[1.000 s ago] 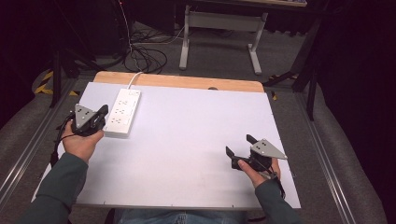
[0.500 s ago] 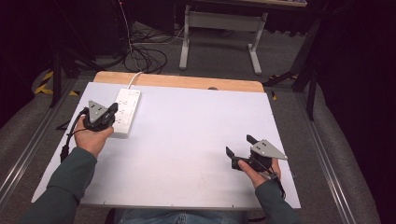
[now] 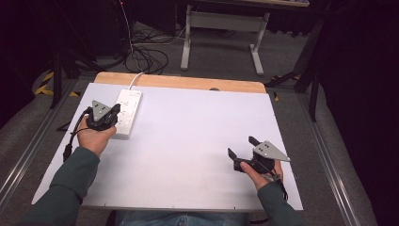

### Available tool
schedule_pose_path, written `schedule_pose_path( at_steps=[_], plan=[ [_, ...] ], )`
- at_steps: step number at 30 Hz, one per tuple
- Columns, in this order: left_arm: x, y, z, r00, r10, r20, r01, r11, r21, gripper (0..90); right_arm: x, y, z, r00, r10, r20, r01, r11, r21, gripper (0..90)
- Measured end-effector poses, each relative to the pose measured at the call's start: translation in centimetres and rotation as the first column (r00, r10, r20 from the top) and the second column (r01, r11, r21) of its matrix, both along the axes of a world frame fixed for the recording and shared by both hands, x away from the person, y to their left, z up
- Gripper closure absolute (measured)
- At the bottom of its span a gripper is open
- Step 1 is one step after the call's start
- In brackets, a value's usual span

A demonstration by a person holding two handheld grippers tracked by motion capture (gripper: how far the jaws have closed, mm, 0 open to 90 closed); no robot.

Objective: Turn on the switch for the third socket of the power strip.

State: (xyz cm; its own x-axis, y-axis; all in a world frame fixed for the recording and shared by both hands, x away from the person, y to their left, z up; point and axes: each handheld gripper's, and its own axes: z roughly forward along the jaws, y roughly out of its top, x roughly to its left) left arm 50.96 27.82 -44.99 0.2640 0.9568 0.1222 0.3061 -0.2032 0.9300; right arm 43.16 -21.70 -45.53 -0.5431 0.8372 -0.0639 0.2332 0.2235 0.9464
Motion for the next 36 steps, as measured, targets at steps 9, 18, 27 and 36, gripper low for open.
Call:
schedule_pose_path(
  at_steps=[9, 18, 27, 36],
  plan=[
    [0.7, -0.6, -0.2, 0.9993, -0.019, -0.032, 0.019, 0.9997, 0.011, 89.9, 0.0, 0.0, 0.0, 1.0, 0.004, 0.001, -0.004, 1.0, -0.004, 10.7],
    [1.1, -0.7, -0.4, 0.9962, -0.02, -0.085, 0.02, 0.9998, -0.007, 89.9, 0.0, 0.0, 0.0, 1.0, 0.001, 0.002, -0.001, 1.0, -0.002, 10.7],
    [1.6, -1.3, -0.3, 0.9874, -0.046, -0.151, 0.048, 0.9988, 0.009, 89.9, -0.1, 0.0, 0.0, 1.0, 0.001, 0.003, -0.001, 1.0, -0.003, 10.7],
    [2.4, -1.4, -0.9, 0.9682, -0.032, -0.248, 0.044, 0.9981, 0.043, 89.9, -0.2, -0.1, 0.0, 1.0, -0.002, 0.002, 0.002, 1.0, -0.005, 10.7]
  ],
)
